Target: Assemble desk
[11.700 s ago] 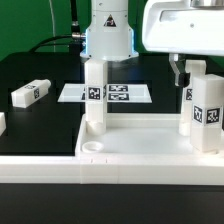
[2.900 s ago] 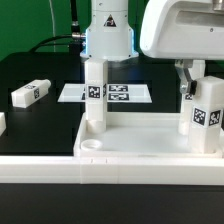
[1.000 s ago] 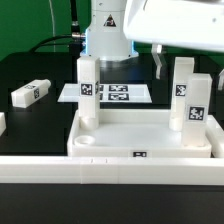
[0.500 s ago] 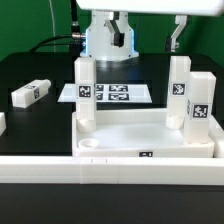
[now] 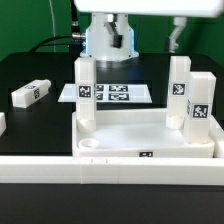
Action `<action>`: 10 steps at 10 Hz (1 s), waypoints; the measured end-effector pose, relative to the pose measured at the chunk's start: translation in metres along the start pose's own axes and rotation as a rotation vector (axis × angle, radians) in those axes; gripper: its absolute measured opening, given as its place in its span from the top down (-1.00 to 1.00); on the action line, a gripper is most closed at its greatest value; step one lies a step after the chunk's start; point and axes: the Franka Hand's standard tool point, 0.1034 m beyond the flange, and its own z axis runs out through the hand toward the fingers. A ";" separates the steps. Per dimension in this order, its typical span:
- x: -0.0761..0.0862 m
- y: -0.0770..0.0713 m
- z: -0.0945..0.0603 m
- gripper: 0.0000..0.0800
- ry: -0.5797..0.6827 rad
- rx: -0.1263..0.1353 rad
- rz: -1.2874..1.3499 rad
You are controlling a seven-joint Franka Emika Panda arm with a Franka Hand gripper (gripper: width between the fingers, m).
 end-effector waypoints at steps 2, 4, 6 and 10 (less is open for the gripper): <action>-0.008 0.073 -0.004 -0.62 -0.013 0.018 -0.029; 0.000 0.121 -0.002 -0.62 -0.011 0.002 -0.051; 0.000 0.116 -0.001 -0.62 -0.013 0.003 -0.045; -0.014 0.145 0.004 -0.62 -0.035 0.012 -0.053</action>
Offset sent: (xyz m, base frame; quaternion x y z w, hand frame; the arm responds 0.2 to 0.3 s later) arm -0.0268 -0.0932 -0.0175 -0.0038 0.0087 -0.0214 0.9997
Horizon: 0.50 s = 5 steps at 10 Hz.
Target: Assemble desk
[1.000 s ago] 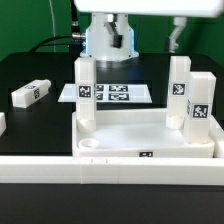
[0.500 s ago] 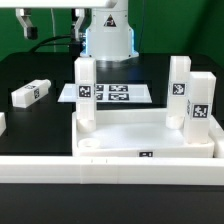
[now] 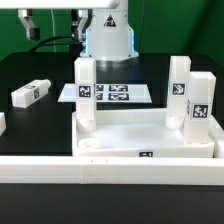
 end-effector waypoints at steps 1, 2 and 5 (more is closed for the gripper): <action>-0.013 0.025 0.007 -0.62 -0.016 -0.014 0.025; -0.021 0.047 0.015 -0.62 -0.033 -0.023 0.018; -0.025 0.069 0.027 -0.62 -0.055 -0.042 0.038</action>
Offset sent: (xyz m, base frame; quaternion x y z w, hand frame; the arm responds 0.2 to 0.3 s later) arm -0.0201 -0.0249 -0.0393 0.0191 0.0055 0.0175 0.9997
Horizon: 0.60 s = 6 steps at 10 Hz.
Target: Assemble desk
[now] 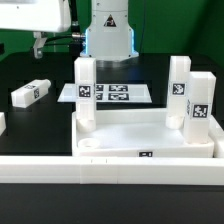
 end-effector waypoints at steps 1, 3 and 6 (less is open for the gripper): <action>-0.001 -0.001 0.000 -0.62 -0.024 0.009 0.001; -0.004 -0.003 0.001 -0.62 -0.051 0.016 0.005; -0.018 0.016 0.017 -0.62 -0.293 0.027 0.051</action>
Offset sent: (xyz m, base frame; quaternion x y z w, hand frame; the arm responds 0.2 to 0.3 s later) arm 0.0137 -0.0017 0.0185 0.0379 -0.1766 0.0382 0.9828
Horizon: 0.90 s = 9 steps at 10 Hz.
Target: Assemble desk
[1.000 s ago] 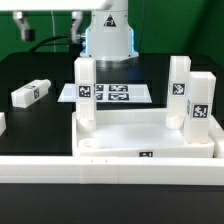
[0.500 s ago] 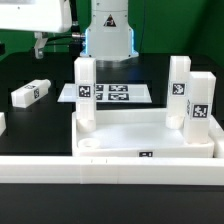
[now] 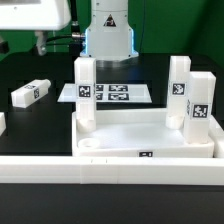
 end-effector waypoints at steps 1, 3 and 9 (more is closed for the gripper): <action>-0.008 0.011 0.014 -0.62 -0.087 -0.006 0.023; -0.012 0.012 0.017 -0.62 -0.208 -0.005 0.029; -0.022 0.024 0.034 -0.62 -0.472 0.018 -0.052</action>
Offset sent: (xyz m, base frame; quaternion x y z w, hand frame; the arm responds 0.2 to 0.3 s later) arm 0.0000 0.0000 0.0000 0.0000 -0.1938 0.0000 0.9810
